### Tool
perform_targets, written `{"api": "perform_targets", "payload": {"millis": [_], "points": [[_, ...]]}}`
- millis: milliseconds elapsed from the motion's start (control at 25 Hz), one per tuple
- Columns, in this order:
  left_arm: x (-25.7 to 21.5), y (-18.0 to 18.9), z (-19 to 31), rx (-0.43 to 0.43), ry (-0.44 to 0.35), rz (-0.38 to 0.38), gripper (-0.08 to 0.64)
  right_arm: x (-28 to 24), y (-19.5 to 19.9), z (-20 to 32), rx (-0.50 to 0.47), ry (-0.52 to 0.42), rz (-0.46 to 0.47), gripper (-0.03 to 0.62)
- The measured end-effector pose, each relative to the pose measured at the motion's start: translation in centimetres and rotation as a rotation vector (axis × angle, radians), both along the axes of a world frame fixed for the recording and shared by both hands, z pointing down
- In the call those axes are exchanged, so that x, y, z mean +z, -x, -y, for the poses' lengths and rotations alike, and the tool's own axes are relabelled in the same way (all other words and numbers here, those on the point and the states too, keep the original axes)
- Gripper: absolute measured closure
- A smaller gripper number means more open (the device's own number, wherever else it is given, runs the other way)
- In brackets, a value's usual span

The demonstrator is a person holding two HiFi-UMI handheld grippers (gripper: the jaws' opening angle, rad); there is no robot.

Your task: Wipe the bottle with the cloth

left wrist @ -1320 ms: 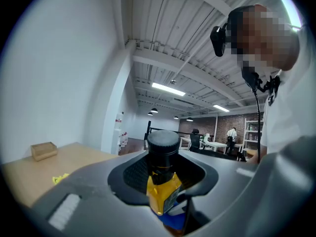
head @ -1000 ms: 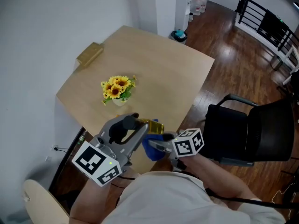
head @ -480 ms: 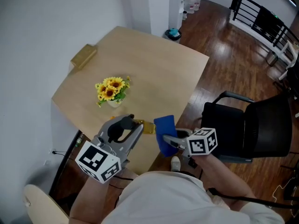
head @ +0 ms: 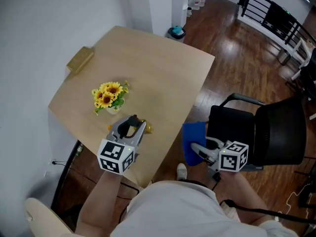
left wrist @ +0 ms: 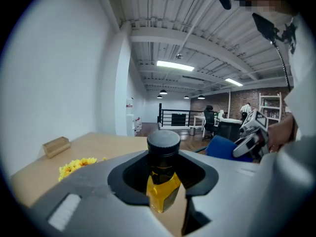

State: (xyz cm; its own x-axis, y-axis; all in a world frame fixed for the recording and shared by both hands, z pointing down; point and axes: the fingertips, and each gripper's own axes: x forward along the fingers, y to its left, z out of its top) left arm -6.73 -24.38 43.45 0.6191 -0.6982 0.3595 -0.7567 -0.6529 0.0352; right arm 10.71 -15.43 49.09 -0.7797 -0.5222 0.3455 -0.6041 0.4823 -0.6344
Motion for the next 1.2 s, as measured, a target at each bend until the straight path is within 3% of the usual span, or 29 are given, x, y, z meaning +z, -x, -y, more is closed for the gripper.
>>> {"api": "perform_targets", "payload": {"millis": [360,520,800,920,1080,1200], "points": [[10.1,1.0,5.7,-0.171,0.057,0.072,0.407,0.2,-3.3,-1.0,-0.029,0.01,-0.045,0.447],[12.5,1.4,6.4,-0.224,0.072,0.079,0.405,0.0,-4.9,-1.6,-0.058,0.002,-0.074,0.446],[13.0,0.8,6.4,-0.247,0.051,0.09,0.399,0.4,-6.7,-1.9,-0.097,0.002,-0.091,0.447],[12.7,1.0,5.9,-0.267,0.047,0.122,0.316,0.1,-6.3,-2.0,-0.138,-0.027,-0.093,0.446],[11.6,2.0,3.4,-0.321,0.016,0.175,0.304,-0.1,-5.6,-2.1,-0.213,-0.09,-0.1,0.446],[10.1,3.3,-0.1,-0.379,0.021,0.16,0.305,0.6,-4.8,-2.3,-0.268,-0.138,-0.119,0.446]]}}
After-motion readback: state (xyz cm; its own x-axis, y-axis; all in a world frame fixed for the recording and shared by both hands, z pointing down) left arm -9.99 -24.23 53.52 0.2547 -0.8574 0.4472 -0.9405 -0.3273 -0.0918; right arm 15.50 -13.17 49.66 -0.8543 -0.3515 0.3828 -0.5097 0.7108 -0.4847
